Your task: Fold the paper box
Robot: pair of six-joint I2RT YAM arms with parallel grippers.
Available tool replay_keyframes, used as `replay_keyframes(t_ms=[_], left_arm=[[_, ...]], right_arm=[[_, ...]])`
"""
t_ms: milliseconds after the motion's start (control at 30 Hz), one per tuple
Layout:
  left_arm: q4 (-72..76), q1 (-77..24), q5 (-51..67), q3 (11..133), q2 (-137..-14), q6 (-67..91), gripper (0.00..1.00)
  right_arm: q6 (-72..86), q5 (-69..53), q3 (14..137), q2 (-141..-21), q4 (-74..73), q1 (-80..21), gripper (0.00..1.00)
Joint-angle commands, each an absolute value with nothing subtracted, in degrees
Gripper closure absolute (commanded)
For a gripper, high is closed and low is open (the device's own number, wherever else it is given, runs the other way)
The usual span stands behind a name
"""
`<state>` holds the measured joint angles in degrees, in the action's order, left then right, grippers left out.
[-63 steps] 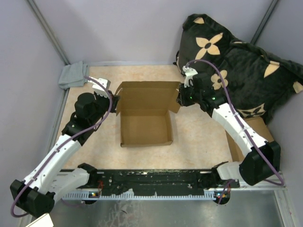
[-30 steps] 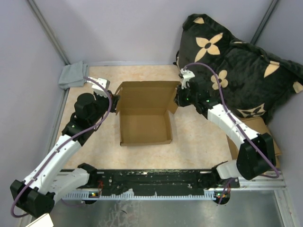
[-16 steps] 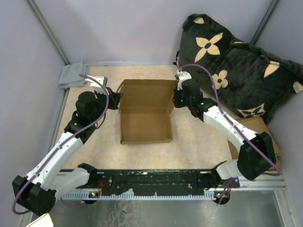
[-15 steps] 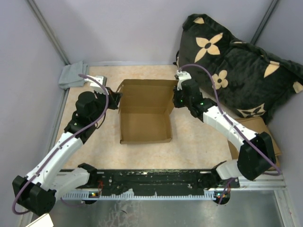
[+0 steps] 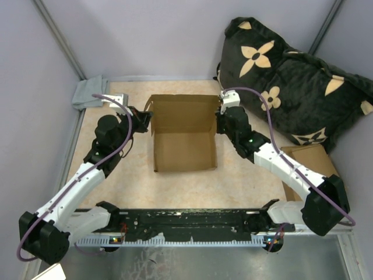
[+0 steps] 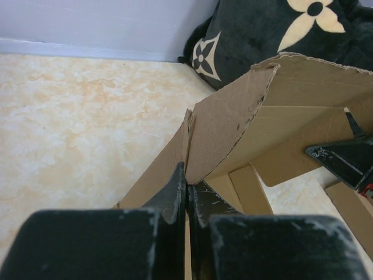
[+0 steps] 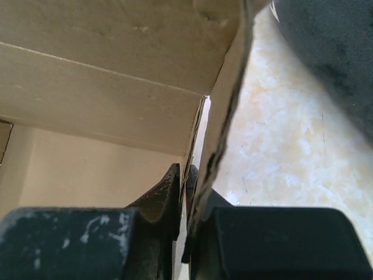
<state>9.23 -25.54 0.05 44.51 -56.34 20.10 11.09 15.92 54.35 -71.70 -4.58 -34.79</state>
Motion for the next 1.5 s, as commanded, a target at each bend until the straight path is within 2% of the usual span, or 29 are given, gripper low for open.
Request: replay_keyframes(t_ms=[0, 500, 1000, 1467], left_arm=[[14.8, -26.2, 4.4, 42.8, -57.9, 24.4, 1.00], [12.9, -26.4, 6.8, 33.4, -53.7, 29.4, 1.00], [8.4, -26.9, 8.4, 24.3, -43.9, 35.6, 0.96], [8.1, -27.2, 11.4, 22.6, -39.8, 42.2, 0.95]], right_arm=[[9.9, 16.9, 52.6, -69.3, 7.4, -38.4, 0.93], [10.7, 27.7, 42.7, -67.8, 12.8, -46.1, 0.92], [17.8, 30.7, 33.9, -62.9, 10.2, -51.7, 0.92], [20.4, 33.1, 32.7, -62.5, 8.7, -54.1, 0.91]])
